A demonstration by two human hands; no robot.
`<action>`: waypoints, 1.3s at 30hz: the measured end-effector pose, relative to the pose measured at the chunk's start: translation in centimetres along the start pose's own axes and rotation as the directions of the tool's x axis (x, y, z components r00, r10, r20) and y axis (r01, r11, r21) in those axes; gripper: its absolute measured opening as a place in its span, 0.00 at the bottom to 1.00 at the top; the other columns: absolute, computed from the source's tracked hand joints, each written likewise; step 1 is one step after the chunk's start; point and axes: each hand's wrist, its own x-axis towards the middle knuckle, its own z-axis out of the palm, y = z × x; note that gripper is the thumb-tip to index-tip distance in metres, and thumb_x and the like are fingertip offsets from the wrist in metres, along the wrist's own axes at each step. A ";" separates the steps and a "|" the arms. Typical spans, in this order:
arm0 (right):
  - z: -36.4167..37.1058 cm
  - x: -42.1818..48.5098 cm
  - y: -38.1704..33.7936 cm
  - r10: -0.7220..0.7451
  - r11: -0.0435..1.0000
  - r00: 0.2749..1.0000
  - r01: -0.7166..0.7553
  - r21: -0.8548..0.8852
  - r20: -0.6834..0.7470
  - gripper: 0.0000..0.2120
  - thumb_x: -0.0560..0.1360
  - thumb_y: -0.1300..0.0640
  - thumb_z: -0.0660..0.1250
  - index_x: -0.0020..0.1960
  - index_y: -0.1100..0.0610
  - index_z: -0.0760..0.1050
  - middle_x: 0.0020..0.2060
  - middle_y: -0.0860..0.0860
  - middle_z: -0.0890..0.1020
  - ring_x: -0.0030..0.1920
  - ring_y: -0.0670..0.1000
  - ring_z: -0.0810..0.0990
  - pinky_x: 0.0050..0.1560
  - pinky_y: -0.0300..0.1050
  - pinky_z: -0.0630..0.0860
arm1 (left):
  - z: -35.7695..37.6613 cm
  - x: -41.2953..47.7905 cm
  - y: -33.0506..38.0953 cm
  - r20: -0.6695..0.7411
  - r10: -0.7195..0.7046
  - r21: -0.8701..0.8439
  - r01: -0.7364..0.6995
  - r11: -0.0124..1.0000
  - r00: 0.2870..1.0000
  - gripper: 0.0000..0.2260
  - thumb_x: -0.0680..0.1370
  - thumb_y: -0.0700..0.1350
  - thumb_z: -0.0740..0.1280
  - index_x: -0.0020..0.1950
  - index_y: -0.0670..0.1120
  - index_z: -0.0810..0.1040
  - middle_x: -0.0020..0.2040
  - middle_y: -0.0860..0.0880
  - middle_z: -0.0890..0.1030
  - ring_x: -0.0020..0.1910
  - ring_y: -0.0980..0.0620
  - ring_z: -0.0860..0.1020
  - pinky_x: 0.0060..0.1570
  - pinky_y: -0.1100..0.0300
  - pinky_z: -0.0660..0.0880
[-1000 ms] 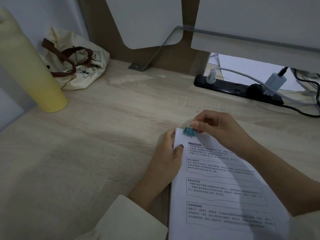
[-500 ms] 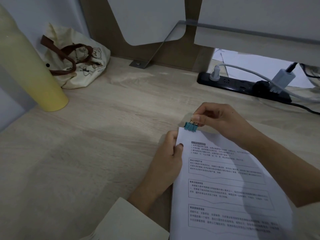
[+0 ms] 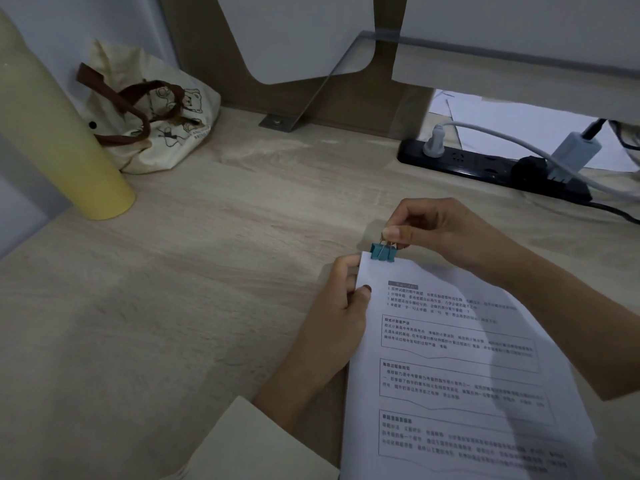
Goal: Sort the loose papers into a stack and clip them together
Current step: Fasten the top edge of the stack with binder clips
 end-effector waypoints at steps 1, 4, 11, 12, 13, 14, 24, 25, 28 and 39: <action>0.1 0.0 0.0 -0.010 1.000 1.000 0.010 -0.004 -0.003 0.05 0.73 0.64 0.66 0.44 0.66 0.77 0.37 0.55 0.81 0.38 0.44 0.79 0.41 0.29 0.75 | 0.0 0.0 0.0 0.002 0.000 -0.004 0.000 1.000 1.000 0.12 0.81 0.39 0.55 0.59 0.55 0.65 0.48 0.56 0.81 0.43 0.59 0.81 0.41 0.69 0.77; 0.2 0.2 -0.1 -0.007 1.000 1.000 0.007 0.001 0.017 0.04 0.73 0.63 0.66 0.43 0.64 0.78 0.37 0.54 0.81 0.38 0.45 0.79 0.41 0.29 0.75 | -0.1 -0.1 0.0 0.003 -0.003 -0.022 0.004 1.000 1.000 0.12 0.81 0.39 0.55 0.58 0.55 0.66 0.47 0.55 0.81 0.42 0.59 0.81 0.40 0.69 0.77; 0.2 0.3 0.5 0.081 0.991 0.990 -0.092 0.098 0.113 0.05 0.70 0.56 0.67 0.40 0.58 0.78 0.35 0.49 0.81 0.38 0.44 0.78 0.43 0.30 0.76 | 0.0 0.0 -0.2 -0.016 -0.010 0.020 0.010 1.000 1.000 0.09 0.80 0.39 0.56 0.52 0.54 0.63 0.46 0.53 0.81 0.39 0.60 0.79 0.38 0.70 0.76; 0.2 0.3 0.6 0.085 0.989 0.989 -0.098 0.108 0.123 0.05 0.71 0.57 0.67 0.40 0.58 0.78 0.34 0.47 0.82 0.38 0.42 0.78 0.42 0.30 0.75 | 0.1 0.0 -0.1 -0.018 -0.015 0.025 0.016 1.000 1.000 0.10 0.80 0.39 0.56 0.50 0.55 0.63 0.46 0.52 0.81 0.38 0.61 0.79 0.37 0.70 0.76; 0.2 0.3 0.6 0.090 0.988 0.987 -0.106 0.115 0.133 0.05 0.72 0.58 0.66 0.40 0.58 0.78 0.34 0.46 0.82 0.37 0.41 0.78 0.41 0.29 0.75 | 0.1 0.0 -0.1 -0.021 -0.023 0.030 0.023 0.999 1.000 0.10 0.80 0.39 0.56 0.49 0.55 0.62 0.47 0.52 0.81 0.38 0.61 0.79 0.37 0.70 0.76; 0.2 0.3 0.6 0.098 0.986 0.985 -0.115 0.119 0.141 0.05 0.73 0.59 0.66 0.40 0.59 0.78 0.34 0.46 0.82 0.37 0.41 0.79 0.41 0.29 0.74 | 0.1 0.1 -0.2 -0.025 -0.030 0.031 0.031 0.999 0.999 0.10 0.80 0.39 0.56 0.49 0.55 0.61 0.47 0.51 0.81 0.38 0.61 0.79 0.37 0.70 0.76; -1.7 -1.9 -0.4 0.224 0.972 0.975 -0.222 -0.073 0.014 0.16 0.75 0.49 0.62 0.56 0.57 0.78 0.49 0.52 0.84 0.48 0.46 0.82 0.50 0.35 0.78 | 0.2 0.1 -0.1 -0.039 -0.016 0.124 0.021 0.992 0.999 0.17 0.80 0.39 0.55 0.65 0.56 0.61 0.56 0.48 0.81 0.50 0.48 0.81 0.53 0.49 0.78; -2.5 -2.8 -0.4 0.234 0.970 0.971 -0.237 -0.061 -0.053 0.15 0.76 0.50 0.61 0.56 0.58 0.78 0.49 0.54 0.83 0.49 0.49 0.82 0.53 0.40 0.77 | 0.2 0.1 -0.1 -0.045 -0.017 0.132 0.023 0.991 0.999 0.17 0.80 0.38 0.55 0.66 0.54 0.62 0.57 0.47 0.80 0.51 0.49 0.81 0.53 0.50 0.77; -5.3 -6.9 0.1 0.278 0.955 0.935 -0.294 -0.045 -0.222 0.13 0.78 0.54 0.60 0.53 0.59 0.80 0.48 0.56 0.84 0.48 0.53 0.81 0.55 0.46 0.76 | 0.6 0.1 -0.3 -0.085 -0.001 0.152 0.014 0.988 0.996 0.15 0.80 0.38 0.55 0.63 0.54 0.63 0.58 0.47 0.79 0.51 0.49 0.80 0.53 0.51 0.77; -7.8 -22.3 6.8 0.330 0.604 0.570 -0.740 -0.296 -0.753 0.11 0.74 0.49 0.65 0.48 0.57 0.73 0.47 0.56 0.74 0.40 0.54 0.75 0.44 0.46 0.72 | 1.0 -0.1 -0.4 -0.119 0.012 0.162 0.007 0.987 0.993 0.10 0.77 0.40 0.63 0.57 0.48 0.68 0.57 0.46 0.79 0.52 0.51 0.79 0.48 0.58 0.75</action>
